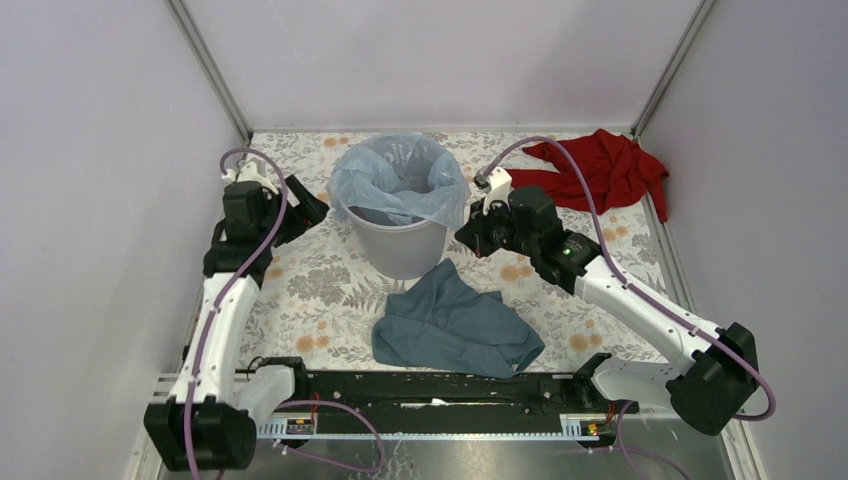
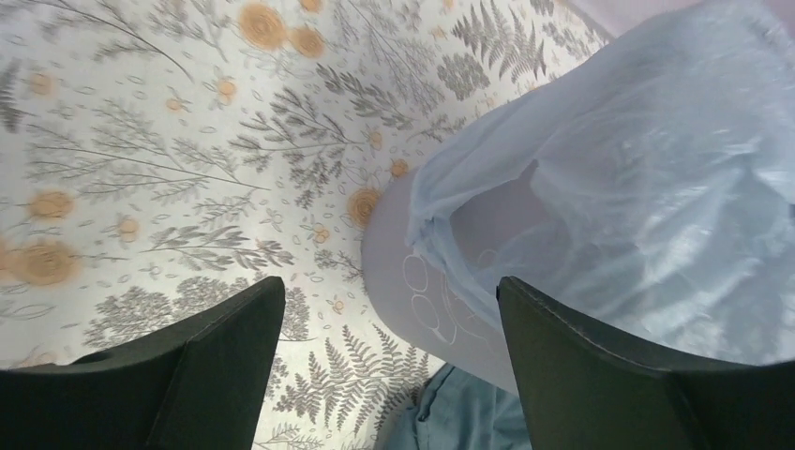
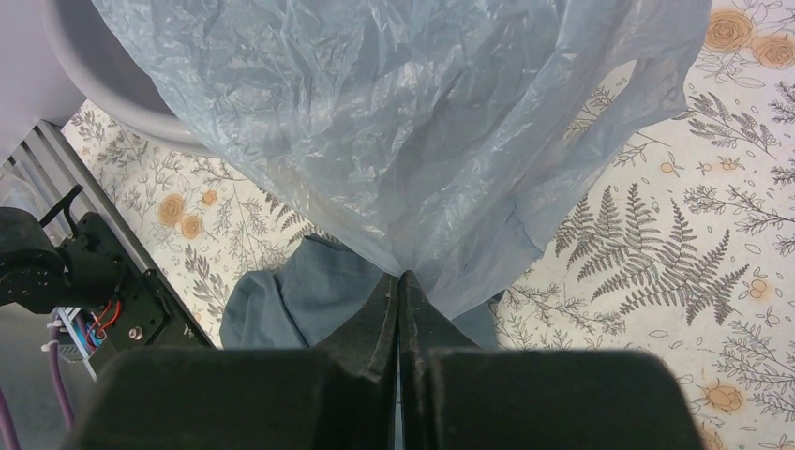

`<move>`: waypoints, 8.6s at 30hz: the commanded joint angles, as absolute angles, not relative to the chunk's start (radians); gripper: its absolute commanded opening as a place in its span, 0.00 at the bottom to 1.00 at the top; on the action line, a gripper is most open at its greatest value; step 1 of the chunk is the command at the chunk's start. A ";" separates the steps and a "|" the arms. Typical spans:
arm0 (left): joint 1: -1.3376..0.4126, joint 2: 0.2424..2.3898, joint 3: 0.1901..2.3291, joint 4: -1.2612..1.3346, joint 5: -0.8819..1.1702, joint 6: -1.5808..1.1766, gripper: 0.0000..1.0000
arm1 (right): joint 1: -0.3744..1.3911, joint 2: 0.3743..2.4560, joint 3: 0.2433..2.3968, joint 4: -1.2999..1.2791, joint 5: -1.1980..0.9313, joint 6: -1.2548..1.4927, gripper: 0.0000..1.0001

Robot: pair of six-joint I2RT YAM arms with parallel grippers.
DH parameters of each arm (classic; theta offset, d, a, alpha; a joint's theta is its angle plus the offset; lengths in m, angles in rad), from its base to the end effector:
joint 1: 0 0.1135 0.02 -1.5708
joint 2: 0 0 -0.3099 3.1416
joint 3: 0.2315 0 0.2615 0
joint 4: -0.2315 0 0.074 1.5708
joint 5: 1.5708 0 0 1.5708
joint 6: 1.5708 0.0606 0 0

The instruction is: Put the trash bags into the trash bin

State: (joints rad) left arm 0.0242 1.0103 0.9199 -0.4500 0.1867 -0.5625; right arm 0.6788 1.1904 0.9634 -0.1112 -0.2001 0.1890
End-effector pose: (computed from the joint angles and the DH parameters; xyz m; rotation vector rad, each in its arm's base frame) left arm 0.2289 -0.0057 0.3441 -0.5104 2.0823 -0.5156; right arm 0.2199 0.1929 0.3582 -0.6149 1.8814 0.7678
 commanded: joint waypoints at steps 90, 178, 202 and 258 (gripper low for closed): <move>-0.020 0.897 0.965 -0.326 0.430 -0.687 0.91 | 0.683 1.177 0.915 -0.025 -0.241 0.246 0.00; -0.024 0.726 0.664 -0.141 0.504 -0.769 0.36 | 0.683 1.170 0.968 -0.050 -0.194 0.276 0.70; -0.023 0.779 0.738 -0.256 0.423 -0.612 0.77 | 0.683 1.569 1.675 -0.315 -0.190 0.363 0.93; 0.186 0.789 0.509 0.252 0.810 -0.806 0.96 | 0.799 1.845 1.962 -0.514 0.002 0.201 1.00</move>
